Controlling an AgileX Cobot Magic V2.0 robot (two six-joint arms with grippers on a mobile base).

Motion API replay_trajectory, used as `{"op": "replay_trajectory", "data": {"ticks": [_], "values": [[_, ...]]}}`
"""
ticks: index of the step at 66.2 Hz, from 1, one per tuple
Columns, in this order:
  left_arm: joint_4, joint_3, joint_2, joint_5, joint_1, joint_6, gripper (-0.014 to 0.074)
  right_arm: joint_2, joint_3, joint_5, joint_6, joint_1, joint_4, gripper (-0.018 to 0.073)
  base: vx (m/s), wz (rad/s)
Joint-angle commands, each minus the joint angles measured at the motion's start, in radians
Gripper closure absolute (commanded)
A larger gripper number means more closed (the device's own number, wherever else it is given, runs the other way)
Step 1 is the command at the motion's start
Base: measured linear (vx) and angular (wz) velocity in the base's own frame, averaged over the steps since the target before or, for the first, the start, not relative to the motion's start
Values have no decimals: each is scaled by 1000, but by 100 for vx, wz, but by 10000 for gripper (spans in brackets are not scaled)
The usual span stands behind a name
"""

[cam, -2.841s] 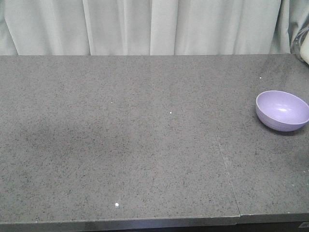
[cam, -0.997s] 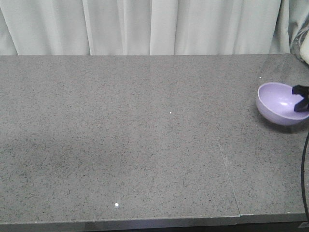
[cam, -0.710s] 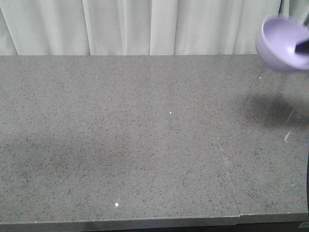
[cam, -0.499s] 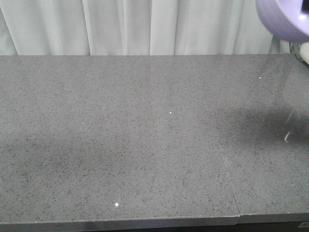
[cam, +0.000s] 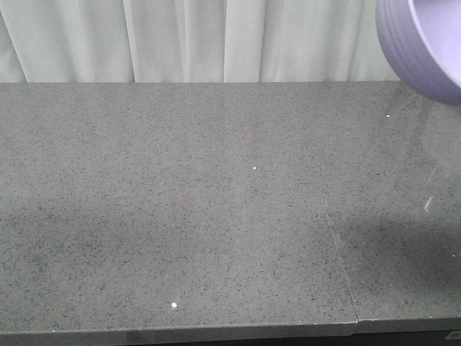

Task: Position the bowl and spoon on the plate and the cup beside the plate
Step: 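Lift the lavender bowl by its rim with the right gripper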

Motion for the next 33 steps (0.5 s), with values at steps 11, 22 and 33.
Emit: {"op": "replay_trajectory", "data": {"ticks": [11,22,33], "values": [[-18,-24,-21,-36,-4,-6,603,-49,-18,16,-16,-3,69,564,0,0],[-18,-24,-21,-35,-4,-6,603,-63,-18,16,-16,-3,70,564,0,0],[-18,-24,-21,-35,-4,-6,603,-64,-18,16,-16,-3,69,564,0,0]]}}
